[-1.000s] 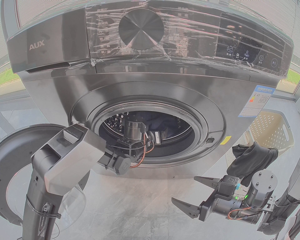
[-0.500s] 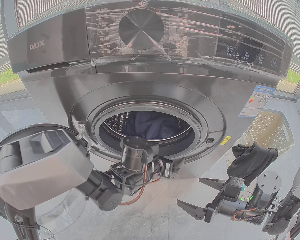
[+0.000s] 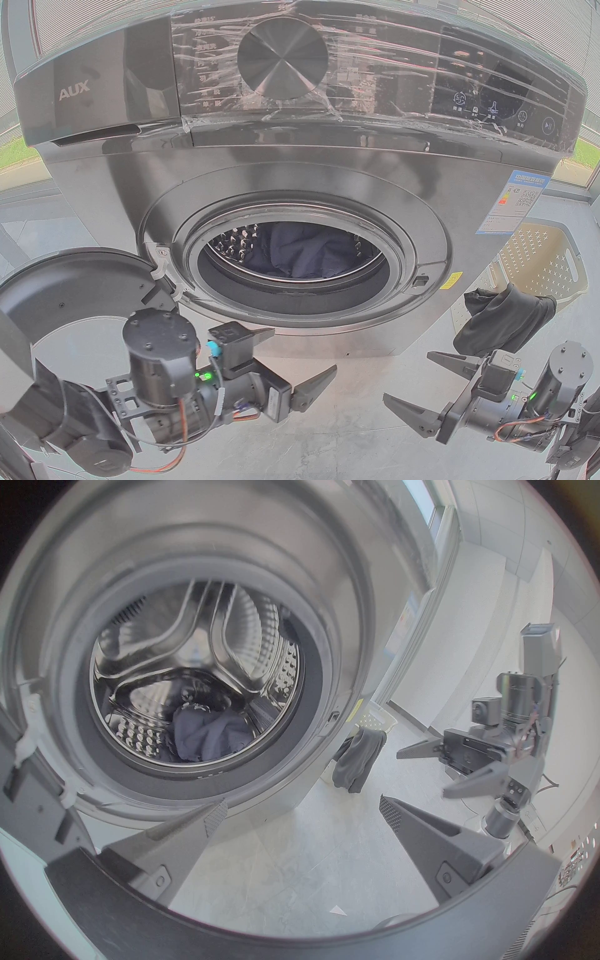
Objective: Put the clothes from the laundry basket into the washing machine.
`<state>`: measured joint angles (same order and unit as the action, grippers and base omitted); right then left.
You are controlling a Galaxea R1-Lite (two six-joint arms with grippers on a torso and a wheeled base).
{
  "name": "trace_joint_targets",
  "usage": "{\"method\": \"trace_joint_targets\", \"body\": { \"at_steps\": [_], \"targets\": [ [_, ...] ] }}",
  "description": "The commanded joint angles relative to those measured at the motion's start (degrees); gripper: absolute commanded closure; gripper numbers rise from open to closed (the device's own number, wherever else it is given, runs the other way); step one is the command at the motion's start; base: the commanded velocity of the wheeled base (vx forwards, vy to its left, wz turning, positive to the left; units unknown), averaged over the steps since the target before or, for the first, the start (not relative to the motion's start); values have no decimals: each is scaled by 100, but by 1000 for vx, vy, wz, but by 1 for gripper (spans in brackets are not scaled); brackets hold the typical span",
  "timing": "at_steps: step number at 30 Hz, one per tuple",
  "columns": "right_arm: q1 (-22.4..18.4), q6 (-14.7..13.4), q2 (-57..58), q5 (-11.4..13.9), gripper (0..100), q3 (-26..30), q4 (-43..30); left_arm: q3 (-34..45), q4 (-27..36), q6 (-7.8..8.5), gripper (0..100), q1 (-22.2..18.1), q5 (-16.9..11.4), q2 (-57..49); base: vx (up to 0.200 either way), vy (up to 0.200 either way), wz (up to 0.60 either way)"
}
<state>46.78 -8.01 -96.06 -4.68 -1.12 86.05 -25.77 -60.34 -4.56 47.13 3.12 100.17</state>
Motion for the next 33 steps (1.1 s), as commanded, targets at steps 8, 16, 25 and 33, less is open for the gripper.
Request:
{"method": "trace_joint_targets", "body": {
  "at_steps": [8, 16, 25, 33],
  "targets": [
    [-802, -8, 1204, -59, 0, 112, -730, 1522, -1146, -10, 0, -81, 48, -1158, 0, 0, 0],
    [-1382, -25, 1740, -59, 0, 112, -1363, 2146, -1718, -10, 0, -538, 31, -1404, 0, 0, 0],
    [-1689, -25, 2285, -77, 0, 112, -1776, 2577, -1621, -71, 0, -679, 171, -2327, -22, 0, 0],
    [-2067, 27, 2636, -323, 0, 112, -1926, 2577, -698, -89, 0, -819, 373, -3372, -200, 0, 0]
  ]
}}
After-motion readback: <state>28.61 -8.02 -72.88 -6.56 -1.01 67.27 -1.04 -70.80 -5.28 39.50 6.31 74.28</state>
